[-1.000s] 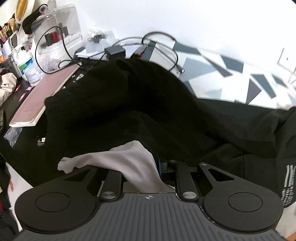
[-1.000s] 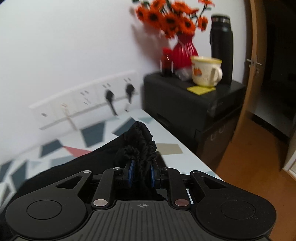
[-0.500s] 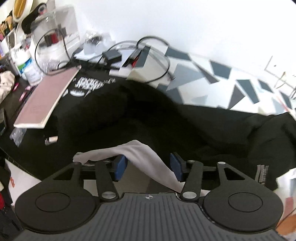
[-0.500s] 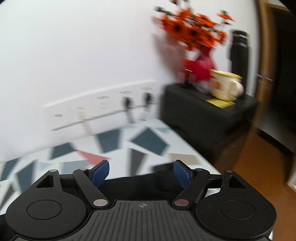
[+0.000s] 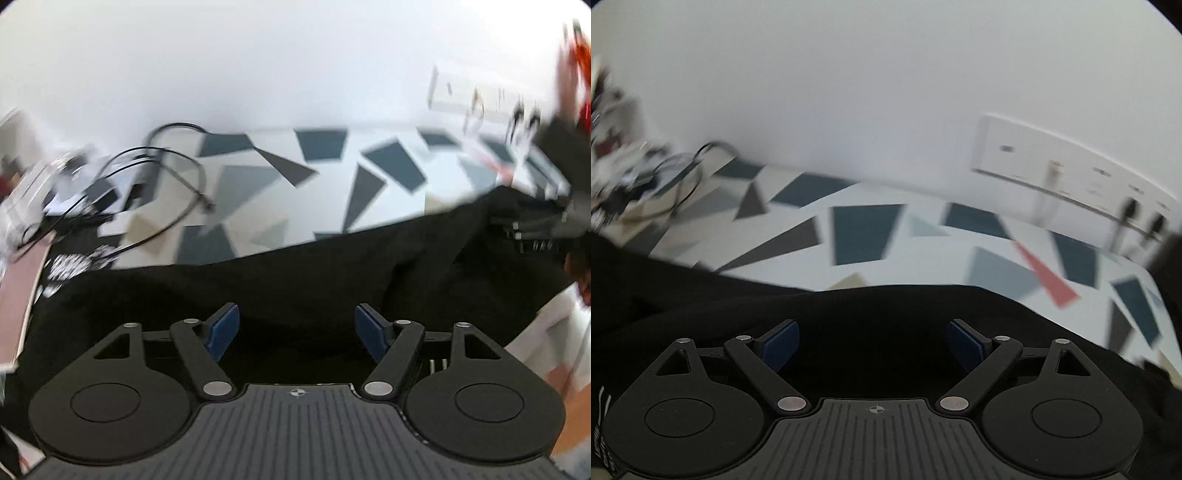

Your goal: Fold clothes

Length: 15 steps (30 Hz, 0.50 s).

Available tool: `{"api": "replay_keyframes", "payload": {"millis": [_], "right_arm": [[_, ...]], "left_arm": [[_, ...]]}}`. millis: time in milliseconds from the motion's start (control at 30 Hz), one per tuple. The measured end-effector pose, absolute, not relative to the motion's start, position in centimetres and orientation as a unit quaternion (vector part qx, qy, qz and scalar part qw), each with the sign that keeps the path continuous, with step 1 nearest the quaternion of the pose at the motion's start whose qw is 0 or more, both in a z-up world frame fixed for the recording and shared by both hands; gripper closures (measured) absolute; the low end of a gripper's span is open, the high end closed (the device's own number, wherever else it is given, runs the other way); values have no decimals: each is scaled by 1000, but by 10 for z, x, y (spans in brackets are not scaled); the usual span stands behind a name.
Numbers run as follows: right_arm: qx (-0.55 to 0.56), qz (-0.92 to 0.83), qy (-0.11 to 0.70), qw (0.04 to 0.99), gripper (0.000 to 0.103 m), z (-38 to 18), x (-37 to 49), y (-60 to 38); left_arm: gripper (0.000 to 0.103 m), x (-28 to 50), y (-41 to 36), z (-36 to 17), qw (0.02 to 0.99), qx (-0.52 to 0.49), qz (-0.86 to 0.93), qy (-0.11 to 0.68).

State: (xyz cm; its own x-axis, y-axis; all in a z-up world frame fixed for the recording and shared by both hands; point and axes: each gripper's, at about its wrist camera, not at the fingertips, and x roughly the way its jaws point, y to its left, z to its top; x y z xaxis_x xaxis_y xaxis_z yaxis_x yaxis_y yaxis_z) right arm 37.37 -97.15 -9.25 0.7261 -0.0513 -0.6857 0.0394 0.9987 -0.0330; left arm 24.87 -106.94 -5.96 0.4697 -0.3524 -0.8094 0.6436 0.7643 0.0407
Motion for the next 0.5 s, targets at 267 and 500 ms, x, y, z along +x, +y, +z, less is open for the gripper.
{"api": "replay_keyframes", "payload": {"millis": [267,500], "right_arm": [[-51,39,400,914,15,-106,394,-972],[-35,61,403,913,15,-113,392,-990]], "left_arm": [[67,250,-1140,-114,815,281,-285,419],[69,271,-1151,-92,809,247,-291,446]]}}
